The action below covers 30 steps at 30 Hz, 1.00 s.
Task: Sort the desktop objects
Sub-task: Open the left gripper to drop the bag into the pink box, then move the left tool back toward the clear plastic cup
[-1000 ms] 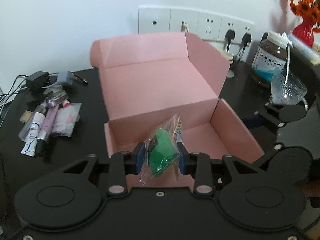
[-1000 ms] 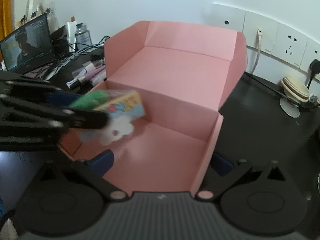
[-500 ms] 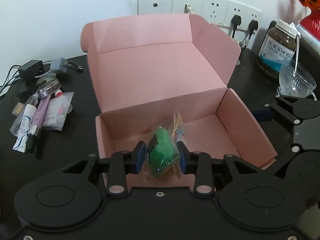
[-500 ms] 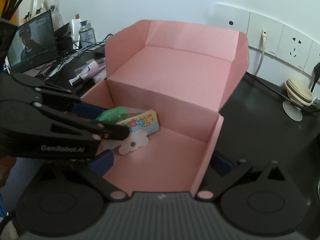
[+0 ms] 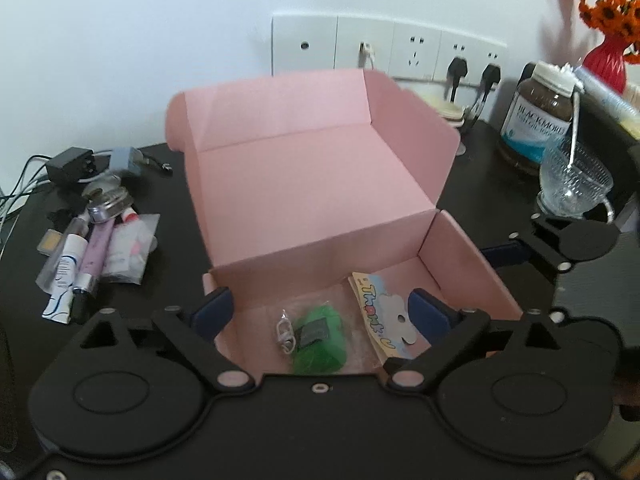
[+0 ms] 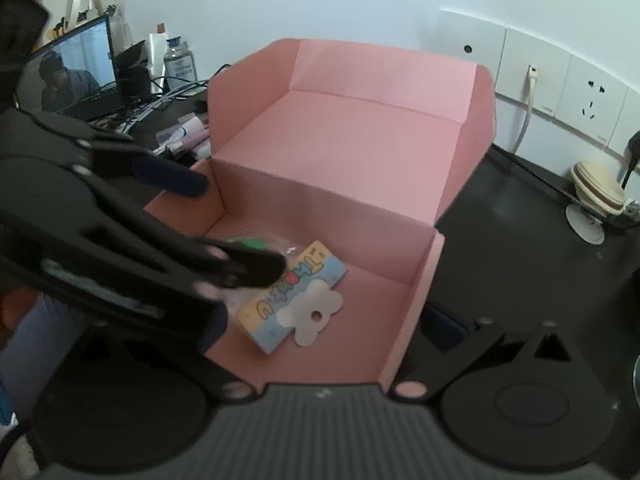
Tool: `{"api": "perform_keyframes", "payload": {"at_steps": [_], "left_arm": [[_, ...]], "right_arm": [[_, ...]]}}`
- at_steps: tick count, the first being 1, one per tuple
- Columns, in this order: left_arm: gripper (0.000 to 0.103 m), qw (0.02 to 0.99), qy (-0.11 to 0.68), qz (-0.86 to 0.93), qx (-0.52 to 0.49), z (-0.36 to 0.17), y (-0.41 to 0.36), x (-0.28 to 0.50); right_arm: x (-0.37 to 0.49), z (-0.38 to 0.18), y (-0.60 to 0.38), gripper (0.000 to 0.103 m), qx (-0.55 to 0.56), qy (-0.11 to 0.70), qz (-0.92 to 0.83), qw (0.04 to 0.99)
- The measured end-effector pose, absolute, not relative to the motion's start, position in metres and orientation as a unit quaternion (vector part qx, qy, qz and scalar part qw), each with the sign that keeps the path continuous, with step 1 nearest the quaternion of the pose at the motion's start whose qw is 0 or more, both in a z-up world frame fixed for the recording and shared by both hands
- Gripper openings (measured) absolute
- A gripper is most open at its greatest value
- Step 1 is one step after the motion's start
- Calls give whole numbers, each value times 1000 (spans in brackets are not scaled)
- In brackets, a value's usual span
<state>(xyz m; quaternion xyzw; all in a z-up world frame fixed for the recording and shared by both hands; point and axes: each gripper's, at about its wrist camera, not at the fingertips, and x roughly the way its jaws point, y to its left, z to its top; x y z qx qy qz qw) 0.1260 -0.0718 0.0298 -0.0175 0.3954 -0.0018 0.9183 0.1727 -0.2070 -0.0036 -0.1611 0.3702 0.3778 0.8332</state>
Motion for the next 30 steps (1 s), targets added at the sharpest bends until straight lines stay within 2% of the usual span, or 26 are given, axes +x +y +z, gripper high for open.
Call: {"api": "perform_keyframes", "payload": {"at_steps": [5, 15, 23, 30], "left_arm": [[102, 931, 365, 10, -19, 44, -64, 101], [103, 937, 346, 43, -16, 59, -28, 42], [103, 927, 369, 63, -40, 46, 3, 13], [103, 934, 351, 59, -3, 46, 11, -10]], "right_arm": [[171, -2, -206, 102, -167, 370, 367, 837], [167, -1, -203, 102, -171, 366, 340, 849], [167, 0, -209, 102, -131, 375, 295, 869], [162, 11, -219, 102, -68, 373, 246, 892]]}}
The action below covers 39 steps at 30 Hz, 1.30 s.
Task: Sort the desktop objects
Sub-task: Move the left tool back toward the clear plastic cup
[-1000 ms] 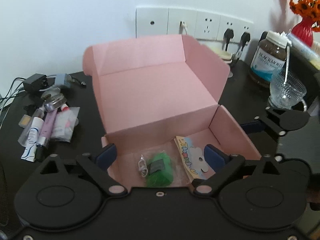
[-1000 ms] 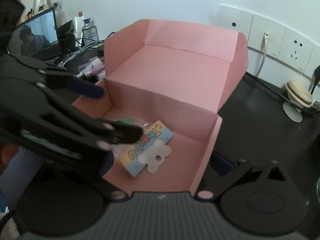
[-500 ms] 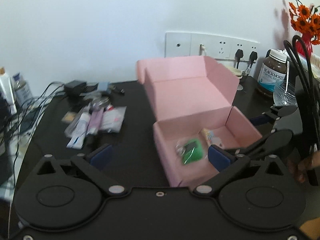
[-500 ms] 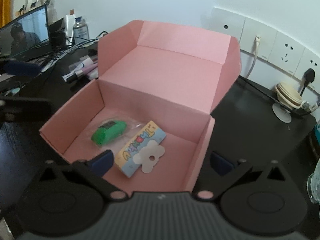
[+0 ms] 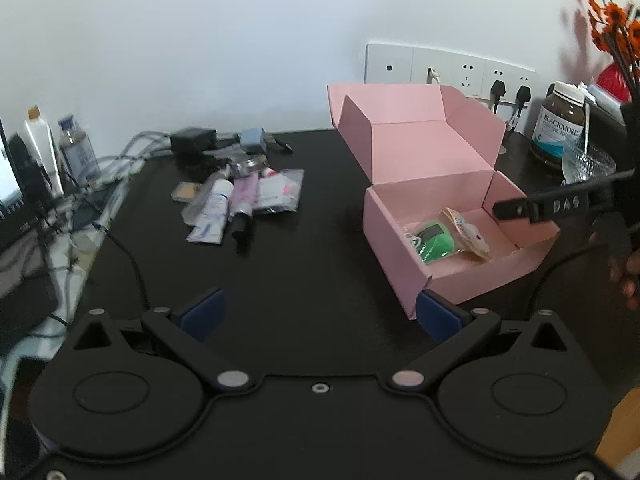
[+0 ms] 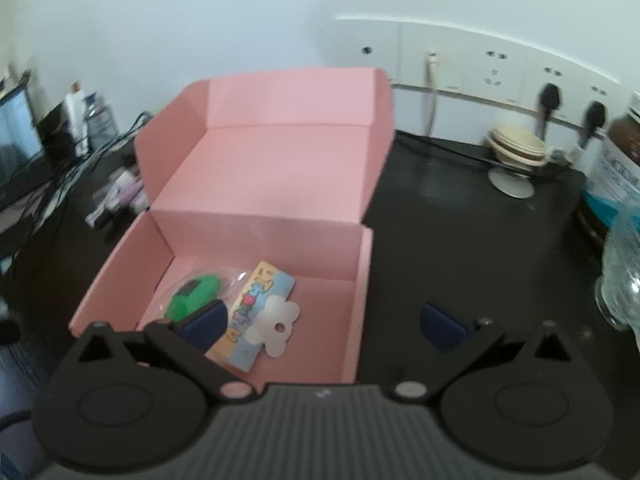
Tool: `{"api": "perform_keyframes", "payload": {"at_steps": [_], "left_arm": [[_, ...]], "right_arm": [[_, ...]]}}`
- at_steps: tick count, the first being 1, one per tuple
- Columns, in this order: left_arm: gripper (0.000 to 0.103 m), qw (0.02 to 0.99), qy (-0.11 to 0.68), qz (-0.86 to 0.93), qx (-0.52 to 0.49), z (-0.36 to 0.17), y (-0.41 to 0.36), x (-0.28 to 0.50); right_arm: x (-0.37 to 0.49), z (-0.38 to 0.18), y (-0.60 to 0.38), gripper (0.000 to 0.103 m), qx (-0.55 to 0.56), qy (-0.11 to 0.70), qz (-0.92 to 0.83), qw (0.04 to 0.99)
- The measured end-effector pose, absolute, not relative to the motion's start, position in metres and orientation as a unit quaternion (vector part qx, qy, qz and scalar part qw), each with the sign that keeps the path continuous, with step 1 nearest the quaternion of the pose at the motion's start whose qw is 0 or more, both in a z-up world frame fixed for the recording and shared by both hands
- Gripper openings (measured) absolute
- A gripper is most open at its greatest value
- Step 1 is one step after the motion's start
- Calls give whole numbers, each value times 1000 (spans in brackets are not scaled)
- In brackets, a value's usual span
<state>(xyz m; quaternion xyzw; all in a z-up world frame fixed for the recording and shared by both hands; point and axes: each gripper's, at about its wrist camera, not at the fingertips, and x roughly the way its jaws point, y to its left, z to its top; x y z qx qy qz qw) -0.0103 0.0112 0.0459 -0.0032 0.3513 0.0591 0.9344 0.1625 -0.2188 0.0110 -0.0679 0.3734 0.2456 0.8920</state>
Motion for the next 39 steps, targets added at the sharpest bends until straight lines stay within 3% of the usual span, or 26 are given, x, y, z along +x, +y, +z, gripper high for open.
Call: {"api": "perform_keyframes", "payload": {"at_steps": [8, 18, 39], "left_arm": [[103, 936, 340, 90, 4, 41, 33, -50], [103, 928, 355, 111, -18, 35, 61, -68], [102, 917, 373, 137, -22, 23, 50, -56]], "right_arm": [[129, 26, -224, 102, -33, 338, 200, 919], [103, 18, -223, 102, -21, 357, 185, 915], [103, 16, -241, 102, 3, 372, 193, 908]]}}
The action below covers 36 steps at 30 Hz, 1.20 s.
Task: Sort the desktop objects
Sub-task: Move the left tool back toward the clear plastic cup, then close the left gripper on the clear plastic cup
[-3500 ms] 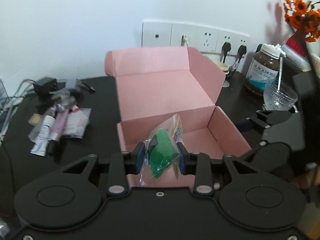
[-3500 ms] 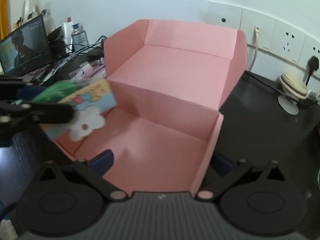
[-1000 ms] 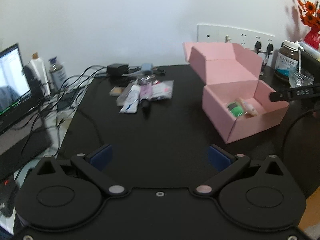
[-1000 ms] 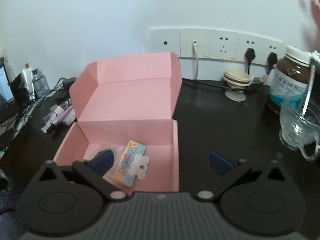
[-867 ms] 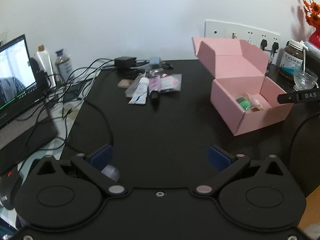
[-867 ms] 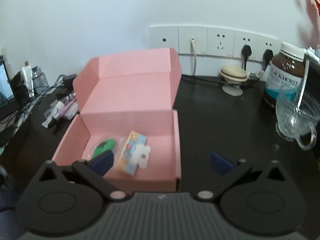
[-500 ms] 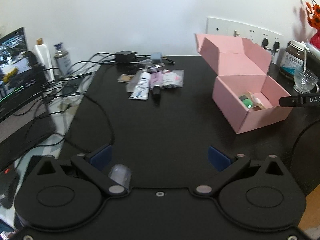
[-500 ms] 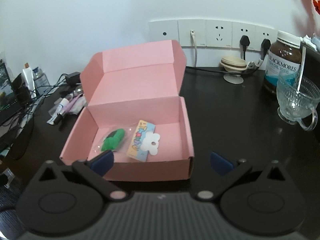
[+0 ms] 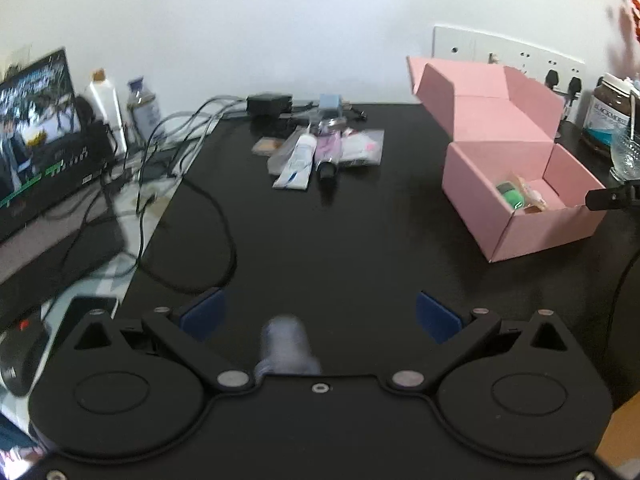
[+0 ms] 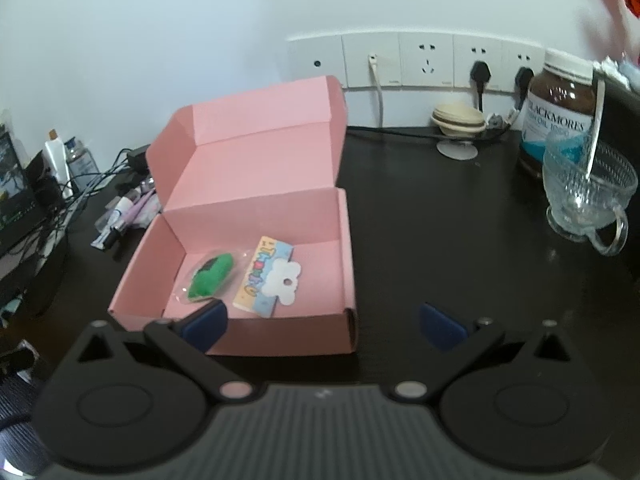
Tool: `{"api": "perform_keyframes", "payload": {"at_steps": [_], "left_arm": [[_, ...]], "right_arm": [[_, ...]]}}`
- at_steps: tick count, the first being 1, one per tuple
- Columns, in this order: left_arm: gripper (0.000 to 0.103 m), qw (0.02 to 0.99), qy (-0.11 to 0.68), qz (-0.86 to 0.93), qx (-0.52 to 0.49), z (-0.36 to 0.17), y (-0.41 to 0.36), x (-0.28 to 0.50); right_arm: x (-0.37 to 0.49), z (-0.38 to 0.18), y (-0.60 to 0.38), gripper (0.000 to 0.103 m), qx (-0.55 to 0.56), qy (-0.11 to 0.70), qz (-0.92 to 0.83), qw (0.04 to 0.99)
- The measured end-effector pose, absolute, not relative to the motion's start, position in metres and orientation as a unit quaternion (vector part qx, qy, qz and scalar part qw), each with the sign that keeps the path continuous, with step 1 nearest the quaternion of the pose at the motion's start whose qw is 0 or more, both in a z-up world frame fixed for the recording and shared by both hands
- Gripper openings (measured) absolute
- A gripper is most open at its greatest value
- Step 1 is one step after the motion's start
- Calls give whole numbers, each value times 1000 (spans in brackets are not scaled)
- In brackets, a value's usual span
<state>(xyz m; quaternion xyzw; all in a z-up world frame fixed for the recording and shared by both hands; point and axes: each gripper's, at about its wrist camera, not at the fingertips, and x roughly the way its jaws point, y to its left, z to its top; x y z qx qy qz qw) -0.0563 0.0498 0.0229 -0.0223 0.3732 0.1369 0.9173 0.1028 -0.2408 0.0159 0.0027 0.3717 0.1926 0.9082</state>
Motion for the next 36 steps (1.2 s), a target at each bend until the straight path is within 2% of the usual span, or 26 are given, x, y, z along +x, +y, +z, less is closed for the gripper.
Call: {"api": "perform_keyframes", "payload": {"at_steps": [12, 21, 23, 25, 29, 30, 36], "left_arm": [[96, 897, 412, 144, -63, 2, 61, -49], [85, 889, 423, 148, -90, -6, 73, -40], [81, 890, 424, 144, -89, -6, 73, -39], [65, 891, 425, 135, -84, -7, 71, -37], [58, 895, 422, 121, -75, -8, 64, -37], [52, 897, 420, 119, -73, -8, 63, -37], [48, 899, 417, 111, -70, -8, 62, -33]], "right_arm": [[107, 10, -223, 102, 2, 382, 220, 898], [109, 15, -229, 102, 2, 379, 212, 901], [109, 15, -231, 102, 3, 378, 209, 902], [109, 15, -233, 102, 6, 379, 206, 902], [110, 14, -236, 102, 12, 382, 201, 902], [110, 14, -236, 102, 13, 382, 201, 902], [110, 13, -238, 102, 15, 384, 195, 902]]}}
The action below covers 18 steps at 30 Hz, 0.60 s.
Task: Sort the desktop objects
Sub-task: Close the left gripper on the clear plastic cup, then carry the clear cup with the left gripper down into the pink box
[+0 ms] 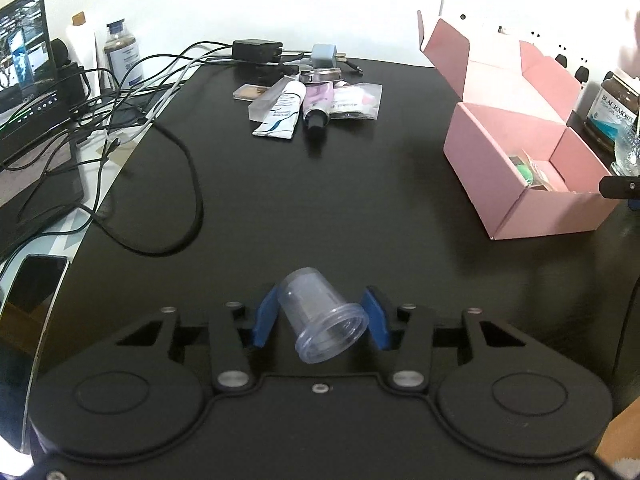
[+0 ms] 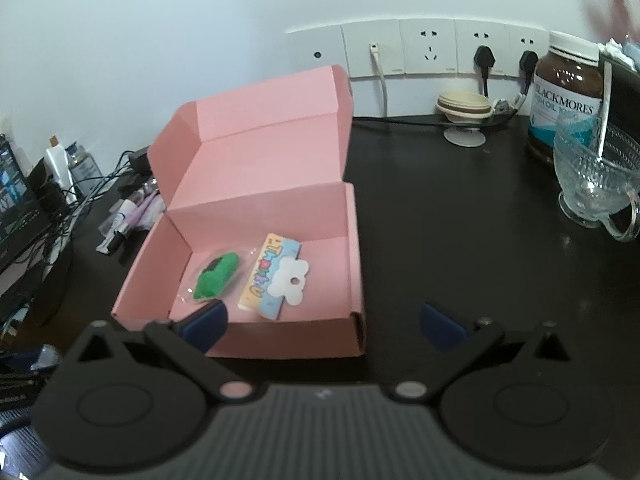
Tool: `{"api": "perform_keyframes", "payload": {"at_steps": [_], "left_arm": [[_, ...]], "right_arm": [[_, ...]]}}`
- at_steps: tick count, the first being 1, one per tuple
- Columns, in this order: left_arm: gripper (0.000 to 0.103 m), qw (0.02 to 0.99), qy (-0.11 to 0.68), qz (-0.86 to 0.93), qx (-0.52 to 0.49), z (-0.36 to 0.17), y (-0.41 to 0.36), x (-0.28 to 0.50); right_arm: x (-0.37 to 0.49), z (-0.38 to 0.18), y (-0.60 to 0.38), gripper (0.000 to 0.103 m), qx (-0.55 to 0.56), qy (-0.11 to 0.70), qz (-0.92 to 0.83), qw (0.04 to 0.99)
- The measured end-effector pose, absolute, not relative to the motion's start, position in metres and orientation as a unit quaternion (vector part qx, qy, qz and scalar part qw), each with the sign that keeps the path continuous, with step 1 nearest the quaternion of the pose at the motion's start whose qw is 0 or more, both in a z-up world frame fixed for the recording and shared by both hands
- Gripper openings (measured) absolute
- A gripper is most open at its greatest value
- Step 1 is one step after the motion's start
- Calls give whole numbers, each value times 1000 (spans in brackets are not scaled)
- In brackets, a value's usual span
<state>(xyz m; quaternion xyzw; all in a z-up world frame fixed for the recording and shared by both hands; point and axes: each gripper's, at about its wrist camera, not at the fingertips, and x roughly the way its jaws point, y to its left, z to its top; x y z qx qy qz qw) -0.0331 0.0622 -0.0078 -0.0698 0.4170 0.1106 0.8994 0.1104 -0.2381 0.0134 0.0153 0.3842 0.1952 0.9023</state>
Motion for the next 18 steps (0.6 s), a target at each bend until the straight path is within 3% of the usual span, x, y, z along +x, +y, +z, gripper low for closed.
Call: {"api": "perform_keyframes", "payload": {"at_steps": [18], "left_arm": [[47, 902, 414, 94, -77, -5, 59, -18]], "right_arm": [[114, 12, -243, 102, 20, 387, 191, 902]]}}
